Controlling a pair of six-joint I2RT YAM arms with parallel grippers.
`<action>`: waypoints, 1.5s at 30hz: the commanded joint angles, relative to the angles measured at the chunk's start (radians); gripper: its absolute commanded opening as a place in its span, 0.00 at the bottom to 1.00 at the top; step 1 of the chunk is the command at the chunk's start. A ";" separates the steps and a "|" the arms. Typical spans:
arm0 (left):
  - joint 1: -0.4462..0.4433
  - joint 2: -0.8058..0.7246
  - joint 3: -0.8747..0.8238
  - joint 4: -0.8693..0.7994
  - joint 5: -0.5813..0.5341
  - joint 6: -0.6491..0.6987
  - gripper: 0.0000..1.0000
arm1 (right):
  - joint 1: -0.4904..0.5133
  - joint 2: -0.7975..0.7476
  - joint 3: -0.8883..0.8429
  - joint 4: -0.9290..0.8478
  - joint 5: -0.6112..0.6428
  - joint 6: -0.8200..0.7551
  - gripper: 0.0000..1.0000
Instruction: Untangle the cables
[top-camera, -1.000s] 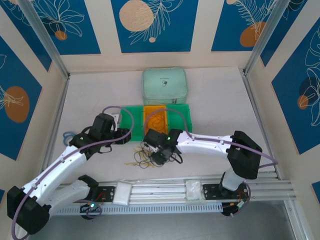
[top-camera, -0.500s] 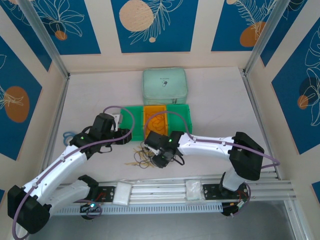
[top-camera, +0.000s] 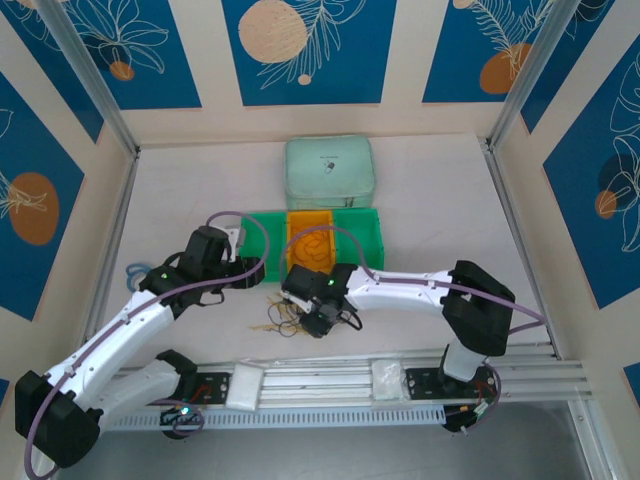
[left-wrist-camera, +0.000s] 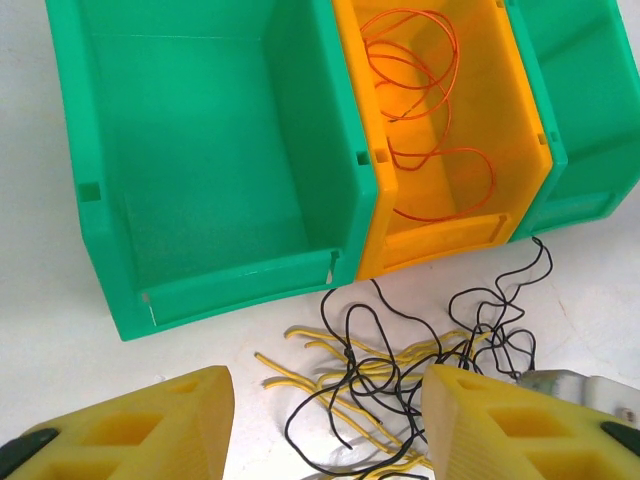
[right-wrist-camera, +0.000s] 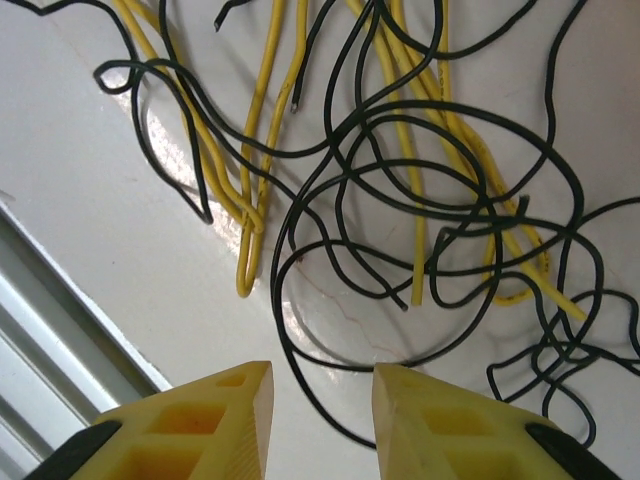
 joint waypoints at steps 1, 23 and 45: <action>0.014 -0.017 -0.008 0.013 0.019 0.028 0.52 | 0.007 0.033 0.034 -0.012 0.012 -0.029 0.33; 0.010 0.008 0.032 0.121 0.141 0.104 0.49 | -0.051 -0.348 0.174 -0.090 0.095 -0.145 0.00; -0.045 0.017 -0.030 0.328 0.353 0.124 0.47 | -0.189 -0.554 0.406 -0.027 -0.074 -0.090 0.00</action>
